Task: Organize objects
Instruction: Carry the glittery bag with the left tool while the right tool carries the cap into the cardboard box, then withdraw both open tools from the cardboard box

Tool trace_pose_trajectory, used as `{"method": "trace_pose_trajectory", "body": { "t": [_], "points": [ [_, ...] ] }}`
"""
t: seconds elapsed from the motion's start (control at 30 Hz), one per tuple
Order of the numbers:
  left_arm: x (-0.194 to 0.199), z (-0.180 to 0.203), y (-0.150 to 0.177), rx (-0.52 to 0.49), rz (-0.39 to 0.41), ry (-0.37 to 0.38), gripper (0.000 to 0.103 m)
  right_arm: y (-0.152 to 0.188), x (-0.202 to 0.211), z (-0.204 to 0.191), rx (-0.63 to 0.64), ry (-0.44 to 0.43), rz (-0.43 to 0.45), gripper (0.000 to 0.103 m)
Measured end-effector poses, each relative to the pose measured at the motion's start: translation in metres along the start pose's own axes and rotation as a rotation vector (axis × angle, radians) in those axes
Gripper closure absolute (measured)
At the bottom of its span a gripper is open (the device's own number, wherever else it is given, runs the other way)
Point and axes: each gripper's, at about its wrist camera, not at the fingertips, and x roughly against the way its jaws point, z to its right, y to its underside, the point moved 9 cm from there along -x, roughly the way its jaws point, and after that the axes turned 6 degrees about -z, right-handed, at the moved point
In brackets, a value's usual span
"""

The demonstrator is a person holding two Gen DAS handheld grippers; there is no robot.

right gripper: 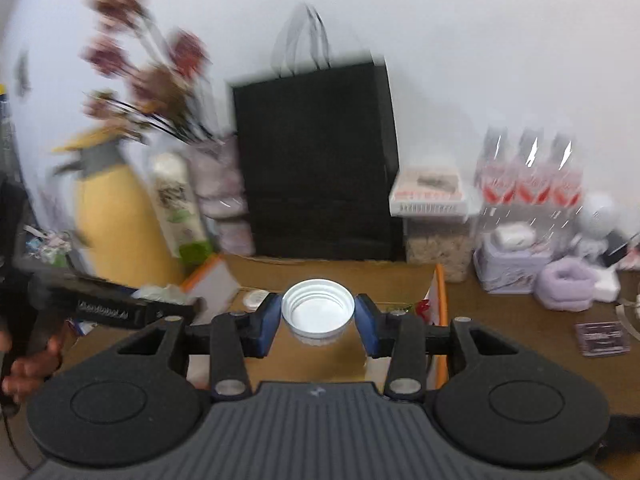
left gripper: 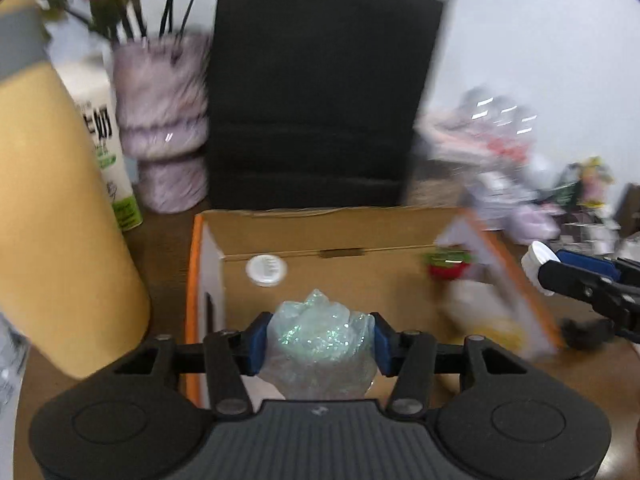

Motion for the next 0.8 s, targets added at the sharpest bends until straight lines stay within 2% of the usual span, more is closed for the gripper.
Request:
{"method": "trace_pose_trajectory", "body": {
  "t": [0.03, 0.13, 0.17, 0.2, 0.27, 0.3, 0.4, 0.5, 0.63, 0.7, 0.8],
  "points": [
    [-0.014, -0.006, -0.006, -0.004, -0.022, -0.032, 0.053, -0.004, -0.024, 0.004, -0.021, 0.015, -0.033, 0.062],
    [-0.044, -0.031, -0.015, -0.015, -0.053, -0.168, 0.043, -0.008, -0.084, 0.016, -0.177, 0.012, -0.104, 0.06],
    [-0.05, -0.034, -0.017, -0.025, -0.048, -0.161, 0.041, -0.007, -0.1, 0.016, -0.204, 0.008, -0.133, 0.058],
    [-0.054, -0.035, -0.018, -0.031, -0.047, -0.143, 0.037, -0.007, -0.114, 0.016, -0.21, 0.019, -0.149, 0.054],
    [-0.057, -0.034, -0.017, -0.044, -0.04, -0.116, 0.03, -0.008, -0.126, 0.016, -0.209, 0.074, -0.149, 0.027],
    [-0.054, -0.032, -0.014, -0.058, -0.021, -0.115, 0.026, -0.009, -0.125, 0.015, -0.204, 0.084, -0.139, 0.022],
    [-0.034, -0.027, -0.008, -0.122, 0.04, -0.146, 0.018, -0.008, -0.105, 0.004, -0.192, 0.021, -0.092, 0.019],
    [-0.002, -0.023, -0.001, -0.132, 0.103, -0.154, 0.017, -0.009, -0.075, -0.005, -0.148, 0.003, -0.05, 0.017],
    [0.06, -0.013, 0.018, -0.099, 0.177, -0.086, 0.015, 0.001, -0.004, -0.025, -0.063, -0.03, 0.031, 0.009],
    [0.097, -0.005, 0.035, -0.094, 0.238, -0.032, 0.008, 0.013, 0.035, -0.035, -0.041, -0.047, 0.087, 0.0],
    [0.143, 0.013, 0.07, -0.128, 0.309, 0.038, 0.002, 0.039, 0.089, -0.048, -0.01, -0.062, 0.158, 0.0]
  ]
}}
